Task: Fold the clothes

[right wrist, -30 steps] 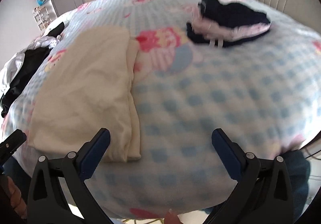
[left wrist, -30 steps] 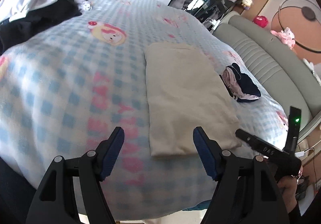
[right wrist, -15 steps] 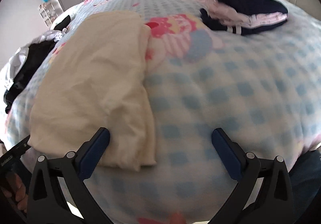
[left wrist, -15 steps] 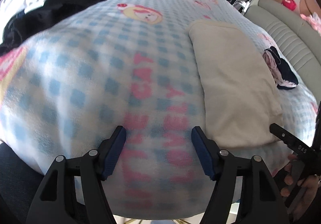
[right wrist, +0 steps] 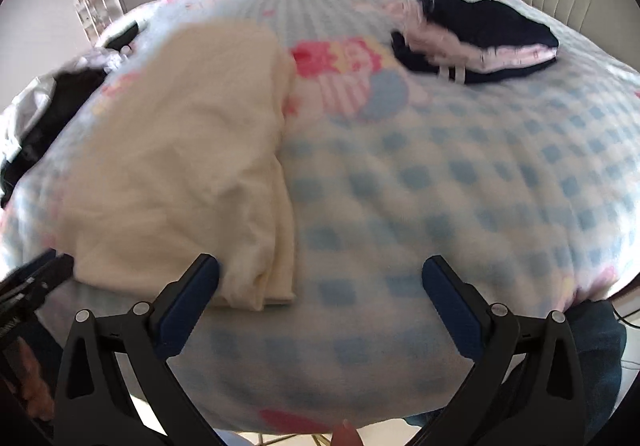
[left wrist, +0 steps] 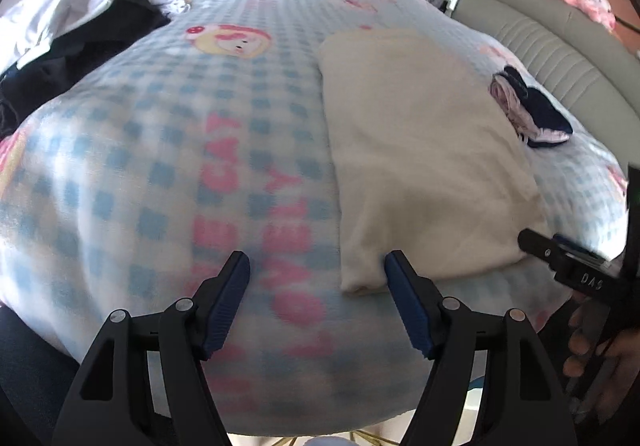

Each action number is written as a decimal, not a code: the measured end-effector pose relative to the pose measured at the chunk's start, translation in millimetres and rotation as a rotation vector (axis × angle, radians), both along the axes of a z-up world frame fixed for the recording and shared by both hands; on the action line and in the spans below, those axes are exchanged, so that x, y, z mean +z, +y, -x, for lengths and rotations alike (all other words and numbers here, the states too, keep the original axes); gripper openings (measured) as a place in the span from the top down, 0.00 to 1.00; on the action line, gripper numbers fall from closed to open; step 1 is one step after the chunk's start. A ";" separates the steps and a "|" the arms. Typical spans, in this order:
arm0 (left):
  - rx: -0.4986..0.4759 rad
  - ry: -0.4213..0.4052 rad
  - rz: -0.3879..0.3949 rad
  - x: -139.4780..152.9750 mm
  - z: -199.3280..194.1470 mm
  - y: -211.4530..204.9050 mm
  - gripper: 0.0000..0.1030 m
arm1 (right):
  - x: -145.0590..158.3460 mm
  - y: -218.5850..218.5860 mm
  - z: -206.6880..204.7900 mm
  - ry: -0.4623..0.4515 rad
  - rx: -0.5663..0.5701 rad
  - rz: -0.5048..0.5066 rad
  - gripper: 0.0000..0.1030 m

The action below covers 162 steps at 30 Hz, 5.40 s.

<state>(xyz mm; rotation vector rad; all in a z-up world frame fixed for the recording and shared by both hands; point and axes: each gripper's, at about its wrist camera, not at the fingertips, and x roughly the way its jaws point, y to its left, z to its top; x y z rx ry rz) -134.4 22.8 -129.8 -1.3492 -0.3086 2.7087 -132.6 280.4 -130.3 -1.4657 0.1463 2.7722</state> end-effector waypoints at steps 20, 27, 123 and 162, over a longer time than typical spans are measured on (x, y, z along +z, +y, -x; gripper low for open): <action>-0.008 0.070 -0.220 17.0 14.4 -22.0 0.30 | 9.9 22.8 0.6 0.031 -0.063 0.010 0.01; 0.047 0.022 -0.048 8.5 19.6 -11.9 0.27 | 2.4 26.6 4.2 0.019 -0.083 -0.021 0.01; -0.352 0.054 -0.214 103.3 106.3 86.4 0.69 | 98.6 11.3 99.3 0.063 0.322 0.405 0.50; -0.446 -0.009 -0.146 57.7 314.1 331.2 0.58 | 80.0 219.4 229.4 0.100 -0.019 -0.119 0.51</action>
